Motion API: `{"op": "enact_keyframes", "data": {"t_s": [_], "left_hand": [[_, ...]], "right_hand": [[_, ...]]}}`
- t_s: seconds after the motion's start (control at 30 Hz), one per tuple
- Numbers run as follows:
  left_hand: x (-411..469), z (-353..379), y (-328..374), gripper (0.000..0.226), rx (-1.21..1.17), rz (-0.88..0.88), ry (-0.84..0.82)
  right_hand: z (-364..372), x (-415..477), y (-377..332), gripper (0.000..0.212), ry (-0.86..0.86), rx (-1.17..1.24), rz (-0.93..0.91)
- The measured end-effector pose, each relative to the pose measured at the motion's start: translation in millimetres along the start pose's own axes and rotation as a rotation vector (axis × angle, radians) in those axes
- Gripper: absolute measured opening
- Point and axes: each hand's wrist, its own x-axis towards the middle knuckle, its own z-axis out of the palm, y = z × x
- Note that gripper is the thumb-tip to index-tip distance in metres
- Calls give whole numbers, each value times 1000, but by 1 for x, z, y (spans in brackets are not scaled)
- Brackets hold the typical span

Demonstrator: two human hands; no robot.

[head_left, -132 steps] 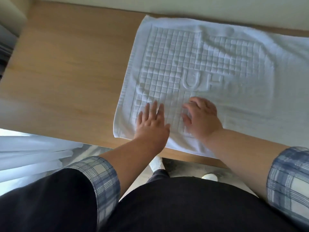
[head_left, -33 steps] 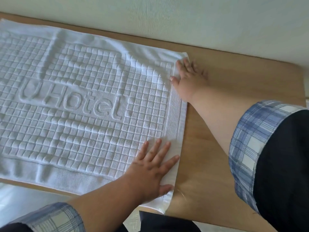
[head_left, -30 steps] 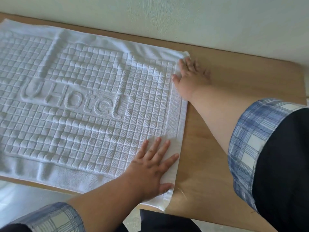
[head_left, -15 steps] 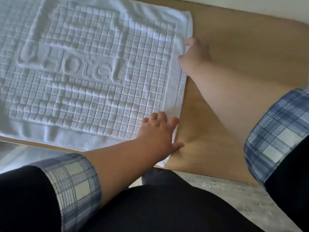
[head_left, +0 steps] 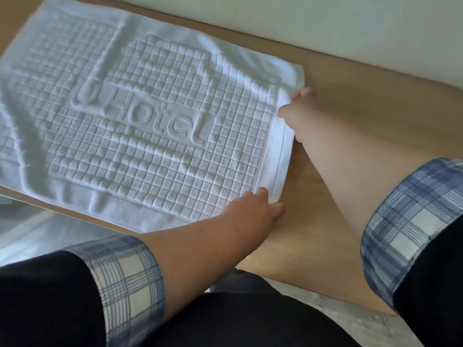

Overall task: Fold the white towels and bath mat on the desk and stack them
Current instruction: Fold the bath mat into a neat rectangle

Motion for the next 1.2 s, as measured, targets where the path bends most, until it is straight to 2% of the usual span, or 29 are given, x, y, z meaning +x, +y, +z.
{"op": "enact_keyframes", "data": {"t_s": [0.07,0.17,0.23,0.3,0.37,0.47,0.6,0.83,1.0,1.2], "left_hand": [[-8,-3,-3,43,-3,-13,-8],[-18,-4,-2,26,20,22,-42],[-23,-5,-4,21,-61,-83,-35],[-29,-8,-11,28,-175,-184,-26],[-35,-10,-18,41,-278,-208,-29],[-43,-14,-29,48,-377,-228,-27],[-55,-30,-47,49,-444,-266,-46],[-97,-58,-106,75,-581,-346,15],[-120,-61,-161,74,-677,-395,105],[-149,-67,-247,73,-851,-353,238]], "right_hand": [[-4,1,2,41,-15,58,-28],[-14,3,4,64,-80,80,-86],[-17,3,3,69,-129,53,-121],[-16,3,1,65,-144,28,-165],[-14,2,-1,58,-113,-34,-218],[-11,1,-8,51,-13,-41,-225],[-5,-11,-29,61,16,-25,-273],[22,-42,-98,73,9,-18,-361],[71,-57,-151,64,44,-81,-479],[154,-75,-209,73,71,-110,-497]]}}
